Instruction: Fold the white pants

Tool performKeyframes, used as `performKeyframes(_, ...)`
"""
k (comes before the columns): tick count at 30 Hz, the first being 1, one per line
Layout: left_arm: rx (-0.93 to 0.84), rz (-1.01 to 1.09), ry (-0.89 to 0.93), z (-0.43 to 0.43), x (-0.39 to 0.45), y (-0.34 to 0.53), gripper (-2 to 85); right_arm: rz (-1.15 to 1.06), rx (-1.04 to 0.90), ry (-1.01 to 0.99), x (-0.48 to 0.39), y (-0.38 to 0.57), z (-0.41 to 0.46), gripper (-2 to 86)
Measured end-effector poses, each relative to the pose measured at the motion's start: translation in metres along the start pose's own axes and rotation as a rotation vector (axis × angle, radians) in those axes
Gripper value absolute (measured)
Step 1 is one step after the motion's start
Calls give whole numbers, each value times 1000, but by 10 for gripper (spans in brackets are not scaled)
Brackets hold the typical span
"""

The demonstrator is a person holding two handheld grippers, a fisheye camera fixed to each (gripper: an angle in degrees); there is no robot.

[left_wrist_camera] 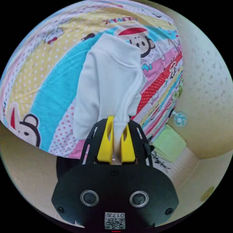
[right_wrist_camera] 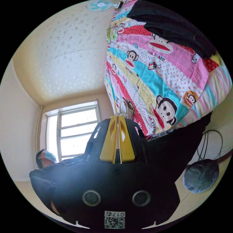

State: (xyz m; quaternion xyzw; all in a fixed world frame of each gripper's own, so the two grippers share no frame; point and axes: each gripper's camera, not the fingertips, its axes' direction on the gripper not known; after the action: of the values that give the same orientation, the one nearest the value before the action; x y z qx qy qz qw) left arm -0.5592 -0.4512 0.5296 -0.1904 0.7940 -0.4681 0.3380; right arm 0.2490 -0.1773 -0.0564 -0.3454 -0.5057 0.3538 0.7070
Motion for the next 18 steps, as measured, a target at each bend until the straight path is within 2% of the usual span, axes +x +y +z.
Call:
performKeyframes(1,37,28,179,-5,-10,20,42,-13,43,-27,-1,11,-12,2)
performKeyframes(3,117,172,339,-25,-12,58,43,-48,115,-93,-3,32,-30,2)
performKeyframes(5,151,406,380,-56,0,105,43,-124,202,-206,-7,66,-53,2)
performKeyframes(7,161,738,397,-102,24,177,42,-177,250,-270,-9,89,-67,2)
performKeyframes(8,167,816,406,-114,31,196,42,-222,276,-306,-11,103,-77,2)
performKeyframes(11,102,1236,478,-156,88,286,42,-378,288,-365,-29,124,-93,2)
performKeyframes(12,77,1441,547,-171,114,330,44,-417,275,-364,-35,125,-94,2)
performKeyframes(13,52,1640,653,-187,136,377,46,-498,231,-344,-51,124,-93,2)
performKeyframes(14,38,1729,720,-193,145,398,46,-585,167,-312,-71,120,-88,2)
performKeyframes(16,-65,2023,1118,-207,167,463,48,-726,56,-281,-106,112,-75,3)
performKeyframes(17,-122,2065,1233,-206,171,471,48,-824,-13,-293,-130,107,-63,4)
performKeyframes(18,-248,2066,1431,-197,184,478,47,-872,-42,-305,-142,105,-56,5)
